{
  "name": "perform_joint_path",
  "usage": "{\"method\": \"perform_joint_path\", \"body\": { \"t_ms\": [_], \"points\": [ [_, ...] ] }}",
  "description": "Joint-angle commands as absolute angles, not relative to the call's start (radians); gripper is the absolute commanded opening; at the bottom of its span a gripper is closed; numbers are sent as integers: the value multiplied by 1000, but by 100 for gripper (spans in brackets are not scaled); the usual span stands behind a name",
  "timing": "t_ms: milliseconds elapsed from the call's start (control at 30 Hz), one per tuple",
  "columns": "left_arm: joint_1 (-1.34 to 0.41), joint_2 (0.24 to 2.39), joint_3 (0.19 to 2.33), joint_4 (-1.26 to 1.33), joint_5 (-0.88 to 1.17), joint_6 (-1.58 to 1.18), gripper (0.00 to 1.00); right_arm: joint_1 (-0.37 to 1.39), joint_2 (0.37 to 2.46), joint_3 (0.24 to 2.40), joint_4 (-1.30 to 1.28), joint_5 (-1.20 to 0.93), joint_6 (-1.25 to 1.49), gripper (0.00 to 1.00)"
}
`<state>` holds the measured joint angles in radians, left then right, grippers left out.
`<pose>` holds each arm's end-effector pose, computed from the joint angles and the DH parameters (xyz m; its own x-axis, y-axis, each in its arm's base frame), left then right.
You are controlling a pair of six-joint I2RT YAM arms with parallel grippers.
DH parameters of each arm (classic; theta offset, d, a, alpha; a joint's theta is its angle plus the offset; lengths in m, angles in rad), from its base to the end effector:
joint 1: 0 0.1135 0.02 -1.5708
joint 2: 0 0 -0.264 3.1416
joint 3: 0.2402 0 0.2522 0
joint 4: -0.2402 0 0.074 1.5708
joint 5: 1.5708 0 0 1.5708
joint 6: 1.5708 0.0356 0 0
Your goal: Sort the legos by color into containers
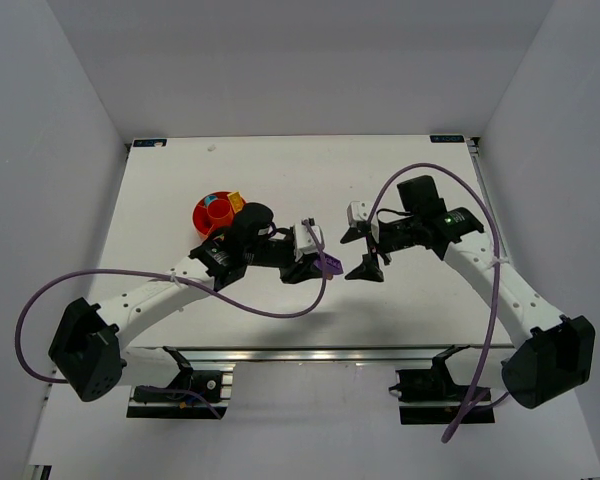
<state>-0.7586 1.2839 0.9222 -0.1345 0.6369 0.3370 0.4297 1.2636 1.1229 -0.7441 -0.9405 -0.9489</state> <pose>0.1929 -0.2120 0.2873 -0.0177 0.3831 -0.9236 0.9944 0.1028 0.0236 0.2165 0.1308 0.3167 0.1679 -0.4500 -0.8771 -0.9858 -0.0740 -0.1507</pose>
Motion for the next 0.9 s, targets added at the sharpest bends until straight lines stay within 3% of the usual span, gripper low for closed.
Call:
{"method": "perform_joint_path", "body": {
  "t_ms": [0,500,600,700,733,867],
  "points": [
    [-770,1261,916,-140,681,419,7,468,1235,1127,-603,-919,-818,89],
    [-770,1256,920,-123,667,416,7,578,1301,1100,-526,-824,-715,88],
    [-770,1252,919,-118,664,416,7,581,1302,1094,-517,-807,-707,82],
    [-770,1252,916,-118,663,416,7,581,1310,1098,-515,-804,-709,68],
    [-770,1253,916,-118,661,416,7,583,1313,1101,-520,-802,-707,58],
    [-770,1250,916,-130,650,422,7,584,1325,1115,-541,-804,-726,36]
  ]
}}
